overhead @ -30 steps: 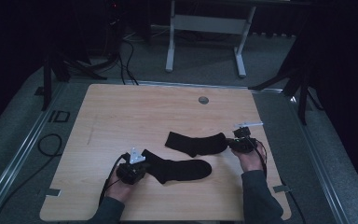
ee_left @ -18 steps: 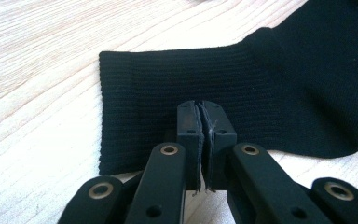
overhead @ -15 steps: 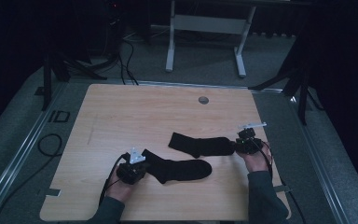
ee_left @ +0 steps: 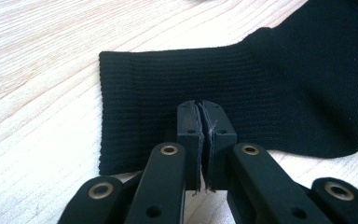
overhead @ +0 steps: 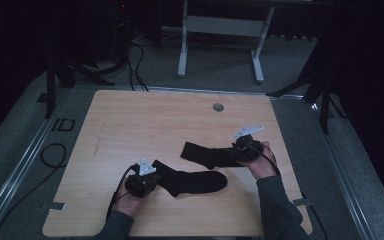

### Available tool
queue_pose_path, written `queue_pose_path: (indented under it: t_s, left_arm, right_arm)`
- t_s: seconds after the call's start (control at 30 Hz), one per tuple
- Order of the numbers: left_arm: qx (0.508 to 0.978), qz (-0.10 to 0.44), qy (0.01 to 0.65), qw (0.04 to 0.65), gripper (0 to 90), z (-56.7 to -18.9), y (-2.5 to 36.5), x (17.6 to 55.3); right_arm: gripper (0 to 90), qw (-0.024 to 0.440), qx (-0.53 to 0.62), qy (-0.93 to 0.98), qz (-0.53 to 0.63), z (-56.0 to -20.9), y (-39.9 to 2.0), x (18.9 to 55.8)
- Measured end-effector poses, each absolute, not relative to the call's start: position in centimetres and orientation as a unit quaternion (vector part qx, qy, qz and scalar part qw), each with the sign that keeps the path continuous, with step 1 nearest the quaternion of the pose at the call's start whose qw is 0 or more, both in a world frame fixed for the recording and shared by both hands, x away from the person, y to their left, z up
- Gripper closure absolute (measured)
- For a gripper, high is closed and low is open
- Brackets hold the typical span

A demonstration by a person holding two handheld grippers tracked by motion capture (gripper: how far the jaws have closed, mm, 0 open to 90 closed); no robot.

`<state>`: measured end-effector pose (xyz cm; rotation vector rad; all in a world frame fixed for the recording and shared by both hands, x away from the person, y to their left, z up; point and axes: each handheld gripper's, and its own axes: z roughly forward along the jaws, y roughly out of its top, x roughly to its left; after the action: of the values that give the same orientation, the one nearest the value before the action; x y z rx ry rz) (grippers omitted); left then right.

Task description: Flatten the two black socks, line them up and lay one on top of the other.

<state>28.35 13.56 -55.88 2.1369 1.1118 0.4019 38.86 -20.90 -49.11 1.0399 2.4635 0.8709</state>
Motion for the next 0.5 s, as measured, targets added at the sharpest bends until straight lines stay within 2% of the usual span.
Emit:
queue_pose_path:
  t_s: [0.3,0.5]
  left_arm:
    - [0.822,0.156,0.428,0.343,87.1,-55.9,13.5,28.3]
    - [0.821,0.155,0.428,0.344,87.1,-55.9,13.5,28.3]
  right_arm:
    - [58.5,0.163,0.306,0.891,0.294,-49.3,-17.4,39.8]
    - [59.4,0.140,0.283,0.907,0.277,-50.7,-15.1,40.8]
